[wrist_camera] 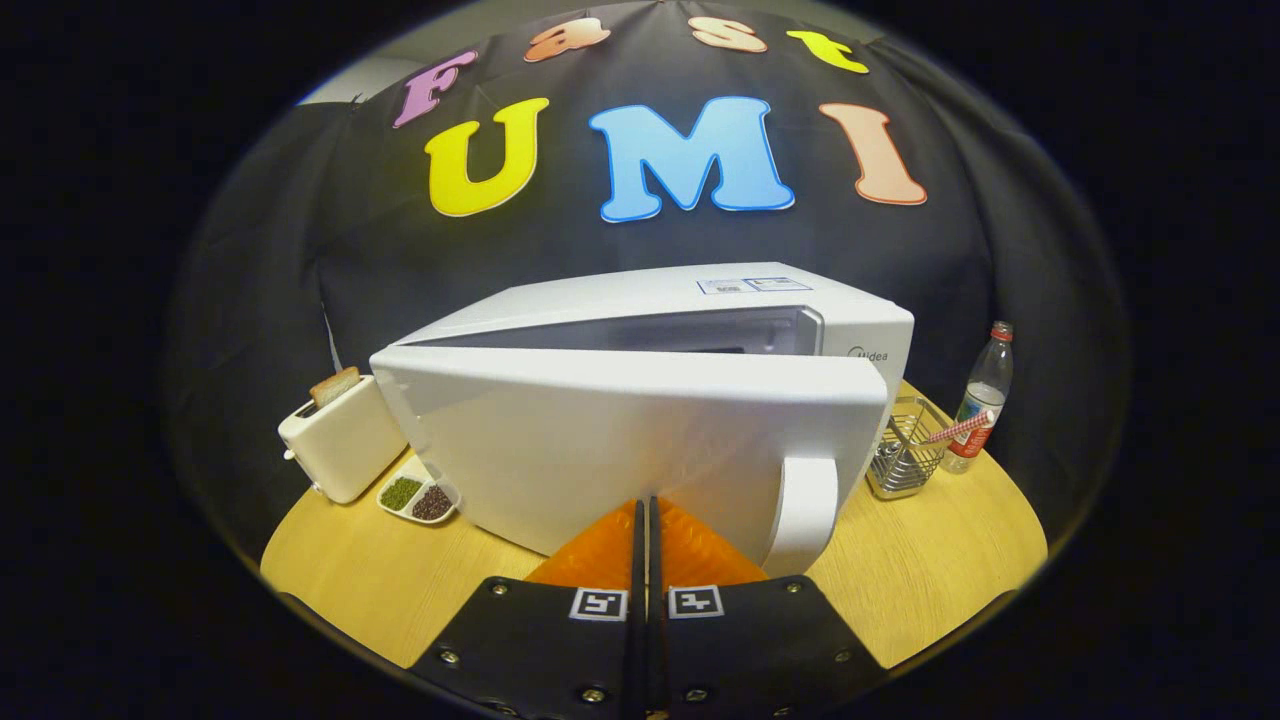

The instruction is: Open the microwave, put the food inside, and close the microwave door.

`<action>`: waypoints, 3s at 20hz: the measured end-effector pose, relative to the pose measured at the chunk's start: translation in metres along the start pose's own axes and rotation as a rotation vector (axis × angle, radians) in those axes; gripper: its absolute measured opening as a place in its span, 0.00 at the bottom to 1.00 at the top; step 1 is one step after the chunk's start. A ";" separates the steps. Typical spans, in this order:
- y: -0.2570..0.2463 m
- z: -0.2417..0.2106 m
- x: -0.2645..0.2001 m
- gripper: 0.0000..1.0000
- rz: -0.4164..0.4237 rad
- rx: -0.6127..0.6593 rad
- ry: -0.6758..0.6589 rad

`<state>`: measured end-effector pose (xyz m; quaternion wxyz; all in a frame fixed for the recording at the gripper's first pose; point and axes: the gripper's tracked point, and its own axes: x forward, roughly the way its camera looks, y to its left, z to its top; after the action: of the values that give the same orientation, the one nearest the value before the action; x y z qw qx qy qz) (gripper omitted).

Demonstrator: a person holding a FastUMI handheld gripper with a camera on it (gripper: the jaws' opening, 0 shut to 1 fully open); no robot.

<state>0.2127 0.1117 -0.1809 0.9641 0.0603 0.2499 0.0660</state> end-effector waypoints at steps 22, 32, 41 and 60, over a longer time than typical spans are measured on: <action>-0.018 0.050 0.021 0.04 -0.075 0.012 -0.086; -0.005 0.090 -0.089 0.04 -0.065 -0.102 -0.277; -0.008 0.087 -0.188 0.04 -0.080 -0.091 -0.364; 0.031 0.059 -0.288 0.97 0.005 -0.055 -0.446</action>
<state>-0.0104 0.0916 0.0113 0.9966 0.0477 0.0285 0.0603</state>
